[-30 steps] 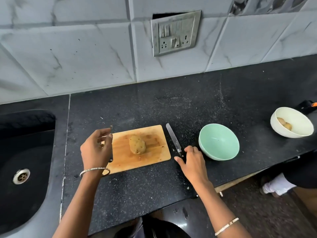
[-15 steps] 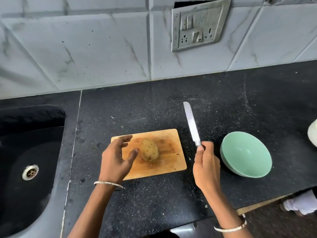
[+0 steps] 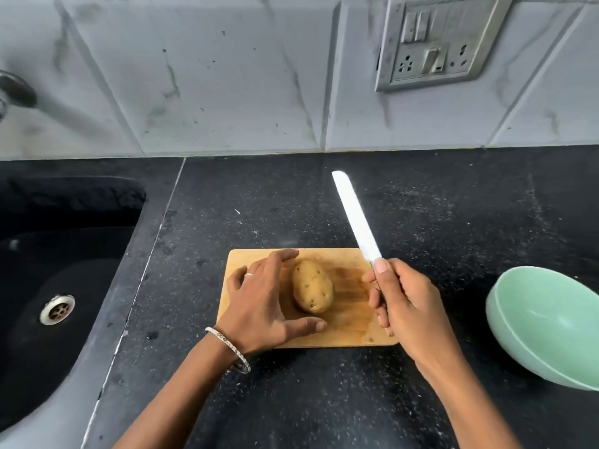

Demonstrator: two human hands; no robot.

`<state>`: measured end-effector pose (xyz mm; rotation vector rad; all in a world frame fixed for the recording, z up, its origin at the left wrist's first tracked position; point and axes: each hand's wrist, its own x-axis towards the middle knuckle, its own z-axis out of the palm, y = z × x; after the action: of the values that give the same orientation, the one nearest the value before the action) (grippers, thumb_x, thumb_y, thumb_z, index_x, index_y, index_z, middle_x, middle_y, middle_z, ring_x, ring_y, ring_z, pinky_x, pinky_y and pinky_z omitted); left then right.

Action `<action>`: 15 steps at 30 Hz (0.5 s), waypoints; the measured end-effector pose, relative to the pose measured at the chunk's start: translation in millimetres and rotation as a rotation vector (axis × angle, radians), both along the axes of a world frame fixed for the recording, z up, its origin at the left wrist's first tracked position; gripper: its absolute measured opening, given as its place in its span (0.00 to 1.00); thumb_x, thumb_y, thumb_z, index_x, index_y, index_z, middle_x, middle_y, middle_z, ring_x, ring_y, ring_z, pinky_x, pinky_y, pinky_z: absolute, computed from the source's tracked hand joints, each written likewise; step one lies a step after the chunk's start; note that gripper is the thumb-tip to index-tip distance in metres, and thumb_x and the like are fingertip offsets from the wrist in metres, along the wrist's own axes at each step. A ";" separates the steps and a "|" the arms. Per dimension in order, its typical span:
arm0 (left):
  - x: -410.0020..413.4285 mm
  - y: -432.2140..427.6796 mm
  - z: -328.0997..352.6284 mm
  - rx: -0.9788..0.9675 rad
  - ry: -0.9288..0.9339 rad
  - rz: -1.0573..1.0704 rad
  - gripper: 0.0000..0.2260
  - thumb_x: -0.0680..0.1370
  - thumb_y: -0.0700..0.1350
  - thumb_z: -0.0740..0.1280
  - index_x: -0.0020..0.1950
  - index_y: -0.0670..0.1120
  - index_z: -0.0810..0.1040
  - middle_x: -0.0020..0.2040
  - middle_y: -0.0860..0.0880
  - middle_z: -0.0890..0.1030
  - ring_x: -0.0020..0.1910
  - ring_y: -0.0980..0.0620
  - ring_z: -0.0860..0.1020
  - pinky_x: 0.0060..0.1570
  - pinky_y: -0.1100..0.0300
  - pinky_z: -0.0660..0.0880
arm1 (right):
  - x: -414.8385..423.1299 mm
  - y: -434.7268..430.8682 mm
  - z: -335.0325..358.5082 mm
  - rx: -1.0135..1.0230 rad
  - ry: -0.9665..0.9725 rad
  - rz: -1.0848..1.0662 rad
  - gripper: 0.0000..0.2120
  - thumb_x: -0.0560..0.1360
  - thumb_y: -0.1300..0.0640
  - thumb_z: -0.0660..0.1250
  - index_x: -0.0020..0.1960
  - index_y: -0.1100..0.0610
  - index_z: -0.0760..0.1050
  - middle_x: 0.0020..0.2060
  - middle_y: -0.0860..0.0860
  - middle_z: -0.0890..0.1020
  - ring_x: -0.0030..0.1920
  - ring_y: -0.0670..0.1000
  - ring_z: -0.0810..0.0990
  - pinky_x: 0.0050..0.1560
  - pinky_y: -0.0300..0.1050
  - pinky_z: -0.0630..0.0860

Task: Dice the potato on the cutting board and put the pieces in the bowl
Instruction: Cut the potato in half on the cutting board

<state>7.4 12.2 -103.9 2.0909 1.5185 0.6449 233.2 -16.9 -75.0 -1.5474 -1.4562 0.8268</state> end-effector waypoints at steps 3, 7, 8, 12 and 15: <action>1.8 4.7 -3.3 0.017 0.015 -0.021 0.46 0.57 0.76 0.69 0.69 0.58 0.60 0.64 0.63 0.71 0.68 0.60 0.67 0.72 0.47 0.51 | -10.4 8.9 1.4 0.047 -0.034 0.000 0.17 0.84 0.46 0.56 0.44 0.52 0.77 0.30 0.50 0.81 0.25 0.46 0.76 0.31 0.46 0.73; 4.1 5.4 -5.6 0.071 -0.003 -0.039 0.43 0.59 0.77 0.66 0.66 0.57 0.61 0.61 0.63 0.73 0.65 0.62 0.69 0.72 0.44 0.53 | -20.6 11.5 -3.2 0.176 -0.134 -0.032 0.18 0.85 0.46 0.56 0.42 0.53 0.75 0.30 0.47 0.81 0.28 0.47 0.78 0.36 0.52 0.77; 4.4 6.0 -5.8 0.081 -0.012 -0.042 0.43 0.59 0.78 0.66 0.67 0.57 0.62 0.62 0.64 0.73 0.65 0.62 0.70 0.72 0.44 0.53 | -21.6 12.0 -4.8 0.193 -0.146 -0.042 0.19 0.85 0.46 0.55 0.42 0.53 0.75 0.30 0.46 0.81 0.28 0.47 0.79 0.37 0.52 0.77; 5.8 8.1 -8.2 0.175 0.032 -0.017 0.40 0.60 0.76 0.66 0.66 0.58 0.63 0.60 0.64 0.74 0.63 0.61 0.71 0.71 0.47 0.54 | -17.9 8.6 -4.1 0.200 -0.140 -0.050 0.19 0.85 0.46 0.56 0.43 0.55 0.76 0.29 0.46 0.82 0.25 0.46 0.79 0.36 0.50 0.78; 9.6 7.9 -14.0 0.161 -0.005 0.002 0.39 0.60 0.74 0.67 0.65 0.58 0.63 0.59 0.62 0.75 0.61 0.60 0.73 0.67 0.50 0.58 | -13.7 -5.1 -6.3 0.172 -0.125 -0.049 0.17 0.84 0.46 0.56 0.44 0.53 0.77 0.30 0.46 0.83 0.26 0.47 0.79 0.34 0.53 0.80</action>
<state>16.9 20.1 -117.9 2.2032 1.5108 0.7966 219.5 -22.0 -81.3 -1.5194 -1.5306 0.5692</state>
